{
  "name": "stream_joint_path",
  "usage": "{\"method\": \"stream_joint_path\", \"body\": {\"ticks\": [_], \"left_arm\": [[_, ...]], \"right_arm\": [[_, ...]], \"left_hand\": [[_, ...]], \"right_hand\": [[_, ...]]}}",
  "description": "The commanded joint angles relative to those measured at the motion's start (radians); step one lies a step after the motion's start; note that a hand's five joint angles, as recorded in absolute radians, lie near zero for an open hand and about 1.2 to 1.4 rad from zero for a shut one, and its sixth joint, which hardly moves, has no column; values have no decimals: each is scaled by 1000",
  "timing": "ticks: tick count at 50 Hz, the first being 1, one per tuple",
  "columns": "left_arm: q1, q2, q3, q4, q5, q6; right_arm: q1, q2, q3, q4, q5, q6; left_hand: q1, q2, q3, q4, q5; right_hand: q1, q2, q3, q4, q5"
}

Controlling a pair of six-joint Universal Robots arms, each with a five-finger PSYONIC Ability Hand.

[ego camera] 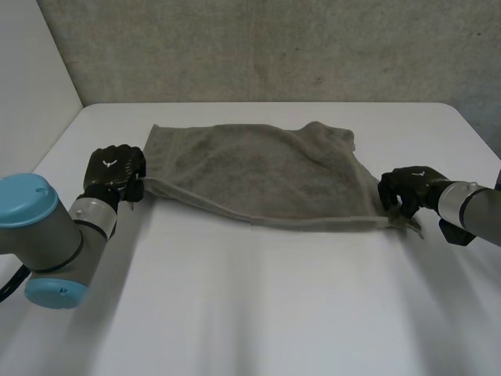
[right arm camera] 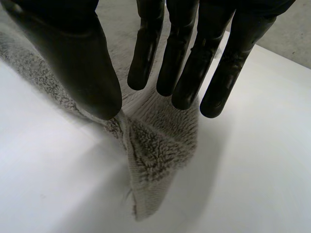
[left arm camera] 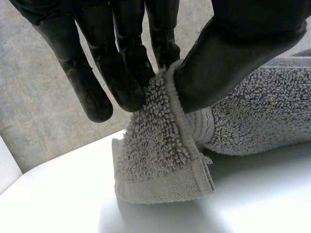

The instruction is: Fold the towel.

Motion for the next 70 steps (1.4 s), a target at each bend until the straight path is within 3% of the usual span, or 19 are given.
{"method": "stream_joint_path", "body": {"ticks": [1,45,56,61,64,68,70], "left_arm": [[0,0,0,0,1,0],[3,-6,12,-2,-3,-3],[3,-5,14,-2,-3,-3],[3,-5,14,-2,-3,-3],[5,4,12,-3,-3,-3],[6,24,11,-5,-3,-5],[6,84,8,-12,-3,-6]], "right_arm": [[2,2,38,-17,-3,-15],[61,22,102,-97,9,-107],[59,40,88,-132,44,-107],[53,54,79,-124,41,-111],[53,51,78,-121,40,-111],[51,-12,73,-98,38,-102],[50,-138,70,-46,32,-104]], "left_hand": [[79,66,62,38,78],[79,66,62,38,78],[79,66,62,38,78],[79,66,62,38,78],[79,66,62,38,78],[79,66,62,38,78],[79,66,62,38,78]], "right_hand": [[-22,-42,-33,-40,-18],[-22,-42,-33,-40,-18],[172,152,161,154,176],[519,500,508,501,524],[520,501,509,502,524],[520,501,509,502,524],[520,501,509,502,524]]}}
